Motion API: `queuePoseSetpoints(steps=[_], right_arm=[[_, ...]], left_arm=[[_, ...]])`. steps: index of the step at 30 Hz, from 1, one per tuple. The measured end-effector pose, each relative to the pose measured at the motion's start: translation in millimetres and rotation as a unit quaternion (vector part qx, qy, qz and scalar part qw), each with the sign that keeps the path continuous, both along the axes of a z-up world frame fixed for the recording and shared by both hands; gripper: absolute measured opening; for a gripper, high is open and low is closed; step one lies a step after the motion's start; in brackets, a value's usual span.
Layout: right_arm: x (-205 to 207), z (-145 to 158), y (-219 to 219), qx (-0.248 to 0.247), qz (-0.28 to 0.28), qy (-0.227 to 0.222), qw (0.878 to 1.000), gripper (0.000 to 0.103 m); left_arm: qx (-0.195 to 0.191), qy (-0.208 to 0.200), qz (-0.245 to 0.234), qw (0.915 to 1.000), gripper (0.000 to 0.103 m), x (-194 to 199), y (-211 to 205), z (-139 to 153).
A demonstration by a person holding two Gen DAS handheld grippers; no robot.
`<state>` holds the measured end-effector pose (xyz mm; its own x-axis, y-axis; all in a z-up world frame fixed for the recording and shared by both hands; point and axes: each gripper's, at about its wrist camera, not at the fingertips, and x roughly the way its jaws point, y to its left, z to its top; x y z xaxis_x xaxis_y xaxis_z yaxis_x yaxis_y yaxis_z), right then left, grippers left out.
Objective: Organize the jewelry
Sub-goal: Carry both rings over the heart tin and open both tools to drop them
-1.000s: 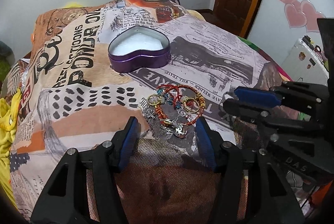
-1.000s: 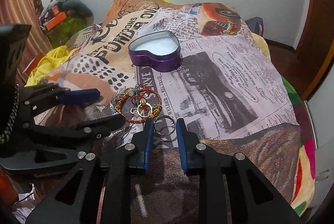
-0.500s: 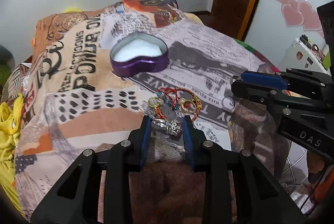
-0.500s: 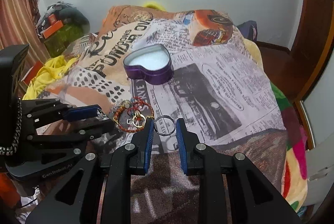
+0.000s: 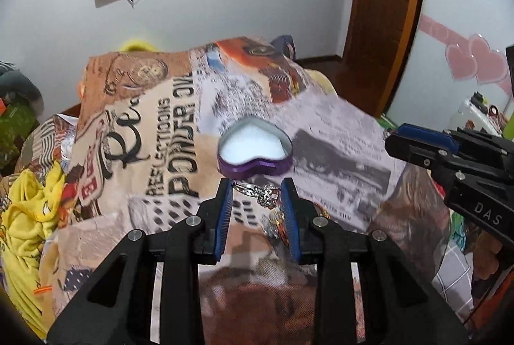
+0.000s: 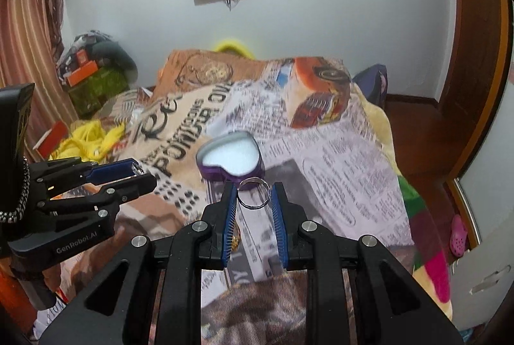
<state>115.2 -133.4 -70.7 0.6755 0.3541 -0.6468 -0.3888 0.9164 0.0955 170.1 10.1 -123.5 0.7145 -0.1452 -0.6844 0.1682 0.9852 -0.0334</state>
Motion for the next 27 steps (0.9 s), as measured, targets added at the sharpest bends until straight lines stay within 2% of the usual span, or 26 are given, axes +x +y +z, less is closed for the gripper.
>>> queuePoseSetpoints(steps=[6, 12, 19, 27], right_arm=[[8.2, 7.8, 8.2, 0.008, 0.001, -0.015, 1.000, 0.020], [24.2, -1.6, 15.9, 0.009, -0.002, -0.005, 1.000, 0.020], [50.4, -15.7, 27.1, -0.020, 0.003, -0.003, 1.000, 0.020], [77.8, -30.6, 35.2, -0.029, 0.023, 0.017, 0.999, 0.020]], left_arm=[[0.003, -0.029, 0.004, 0.9996, 0.030, 4.3, 6.0, 17.2], [0.008, -0.039, 0.012, 0.9991, 0.030, 15.8, 7.9, 20.9], [0.015, -0.029, 0.016, 0.9994, 0.030, 44.8, 10.8, 9.9], [0.012, 0.008, 0.012, 0.9998, 0.030, 84.0, 16.9, -11.2]])
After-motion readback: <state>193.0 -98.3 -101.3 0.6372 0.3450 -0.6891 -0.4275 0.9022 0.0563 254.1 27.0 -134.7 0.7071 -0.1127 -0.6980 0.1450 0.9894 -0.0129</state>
